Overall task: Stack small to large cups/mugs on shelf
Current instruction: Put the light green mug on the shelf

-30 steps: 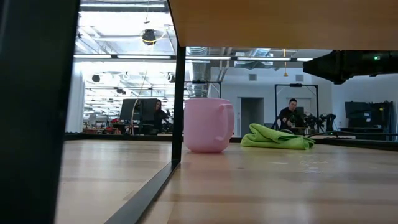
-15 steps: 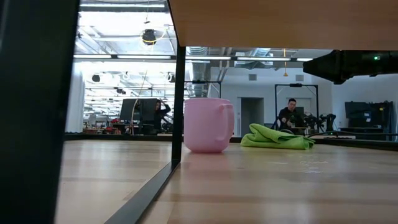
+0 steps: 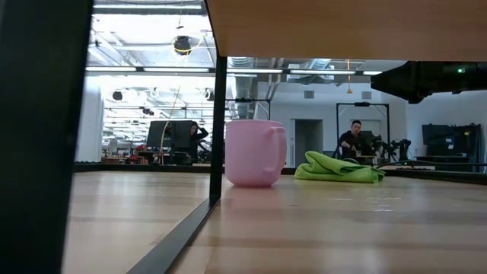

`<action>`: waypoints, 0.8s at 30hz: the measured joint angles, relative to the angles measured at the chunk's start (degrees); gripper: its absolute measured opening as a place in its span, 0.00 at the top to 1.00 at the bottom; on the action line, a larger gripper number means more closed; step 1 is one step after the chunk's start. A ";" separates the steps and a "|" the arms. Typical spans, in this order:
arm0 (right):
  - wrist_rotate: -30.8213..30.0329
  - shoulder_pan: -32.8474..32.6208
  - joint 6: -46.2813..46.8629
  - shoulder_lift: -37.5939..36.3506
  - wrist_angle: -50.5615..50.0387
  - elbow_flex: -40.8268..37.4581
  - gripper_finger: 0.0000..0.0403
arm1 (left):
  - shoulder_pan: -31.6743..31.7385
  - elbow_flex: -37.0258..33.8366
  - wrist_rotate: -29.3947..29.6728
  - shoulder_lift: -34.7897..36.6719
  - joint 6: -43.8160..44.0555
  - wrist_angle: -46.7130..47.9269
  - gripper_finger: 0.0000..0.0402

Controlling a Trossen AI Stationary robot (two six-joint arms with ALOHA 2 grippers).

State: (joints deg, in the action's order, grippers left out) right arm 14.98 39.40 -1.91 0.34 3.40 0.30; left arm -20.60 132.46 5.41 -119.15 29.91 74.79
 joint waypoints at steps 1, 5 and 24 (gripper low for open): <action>-0.01 0.00 0.00 0.00 0.00 0.00 0.38 | 0.00 -0.06 -0.11 0.00 0.06 -0.32 0.97; -0.02 0.00 0.00 0.00 0.01 0.00 0.38 | 0.00 -0.15 -1.84 -0.07 1.11 -1.98 0.92; -0.01 0.00 0.00 0.00 0.00 0.00 0.38 | 0.17 -0.15 -2.18 -0.07 1.25 -2.74 0.91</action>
State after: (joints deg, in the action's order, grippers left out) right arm 14.97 39.40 -1.91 0.34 3.40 0.30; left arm -20.43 132.31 3.22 -119.22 31.16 72.05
